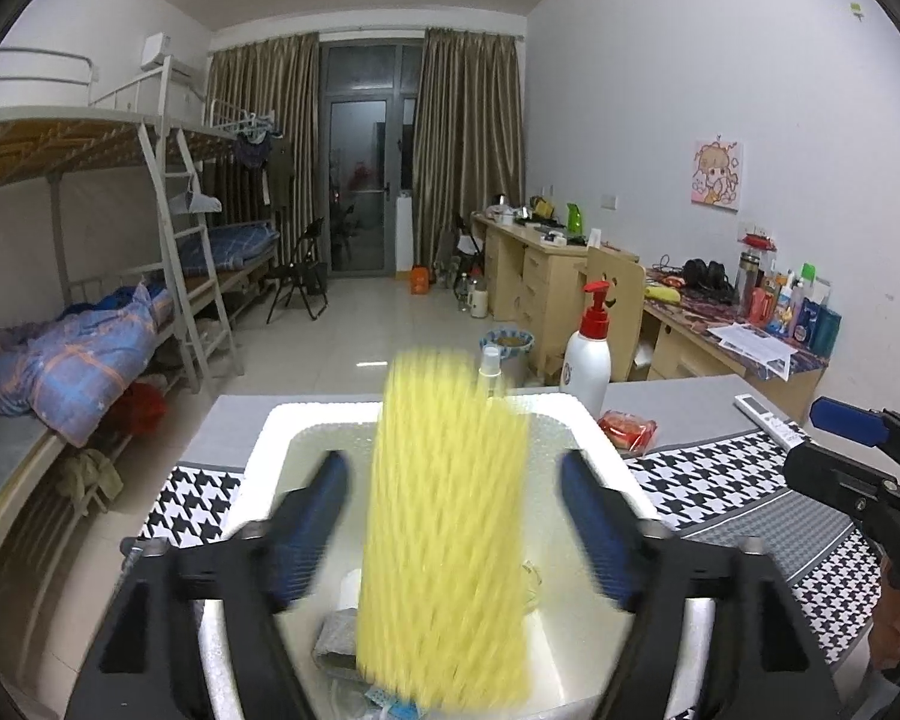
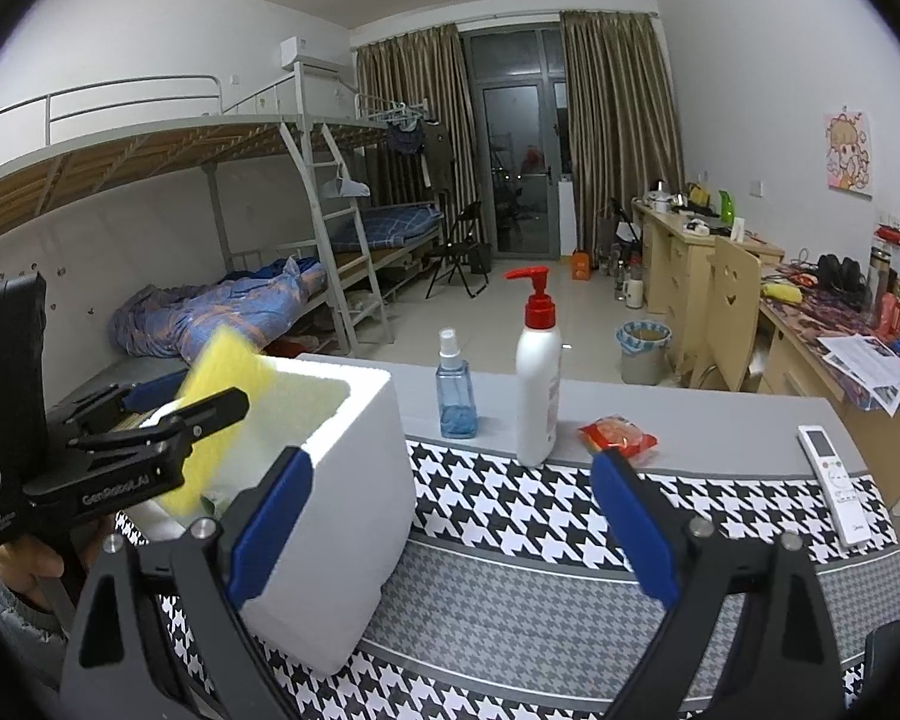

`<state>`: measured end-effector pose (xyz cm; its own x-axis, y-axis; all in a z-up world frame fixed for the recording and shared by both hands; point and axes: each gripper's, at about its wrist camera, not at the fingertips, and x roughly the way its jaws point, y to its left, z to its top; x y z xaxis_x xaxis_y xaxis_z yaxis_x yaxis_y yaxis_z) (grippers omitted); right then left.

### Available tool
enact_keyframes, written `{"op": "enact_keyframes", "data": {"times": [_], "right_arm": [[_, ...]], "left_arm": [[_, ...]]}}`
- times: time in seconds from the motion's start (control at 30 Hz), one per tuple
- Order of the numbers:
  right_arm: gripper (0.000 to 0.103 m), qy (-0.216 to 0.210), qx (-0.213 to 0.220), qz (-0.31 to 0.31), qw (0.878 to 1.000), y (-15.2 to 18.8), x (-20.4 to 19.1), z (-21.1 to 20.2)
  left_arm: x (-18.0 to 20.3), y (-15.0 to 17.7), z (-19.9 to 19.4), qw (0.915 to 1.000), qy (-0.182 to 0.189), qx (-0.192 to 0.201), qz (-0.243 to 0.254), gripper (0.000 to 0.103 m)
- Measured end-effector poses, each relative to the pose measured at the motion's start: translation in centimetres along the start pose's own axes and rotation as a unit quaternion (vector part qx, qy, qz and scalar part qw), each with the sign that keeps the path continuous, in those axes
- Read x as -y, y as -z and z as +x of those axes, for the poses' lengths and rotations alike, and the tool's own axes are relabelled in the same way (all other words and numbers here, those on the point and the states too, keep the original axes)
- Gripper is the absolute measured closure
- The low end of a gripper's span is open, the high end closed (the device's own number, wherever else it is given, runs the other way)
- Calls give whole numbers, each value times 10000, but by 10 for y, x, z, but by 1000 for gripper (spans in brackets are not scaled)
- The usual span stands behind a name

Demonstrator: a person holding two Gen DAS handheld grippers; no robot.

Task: Organize soft objects

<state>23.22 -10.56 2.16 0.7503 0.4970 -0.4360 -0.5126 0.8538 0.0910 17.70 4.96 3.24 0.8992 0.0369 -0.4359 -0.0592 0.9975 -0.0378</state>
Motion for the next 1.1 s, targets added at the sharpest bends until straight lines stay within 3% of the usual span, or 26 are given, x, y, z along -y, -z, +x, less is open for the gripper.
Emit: {"op": "enact_keyframes", "data": {"times": [0.43,0.67,1.1], "right_arm": [[7,-86,95,44,9999,2,3,-8],[7,-9,419,10,9991,4,2,-23],[3,68,792,-13,9968,11,-5,-58]], "left_arm": [[4,-2,-8,9999,-70,139,7,9],[6,-4,-17,9991,-274,304,-70,2],[20,2,-51,9980,-215,598,-12,1]]}}
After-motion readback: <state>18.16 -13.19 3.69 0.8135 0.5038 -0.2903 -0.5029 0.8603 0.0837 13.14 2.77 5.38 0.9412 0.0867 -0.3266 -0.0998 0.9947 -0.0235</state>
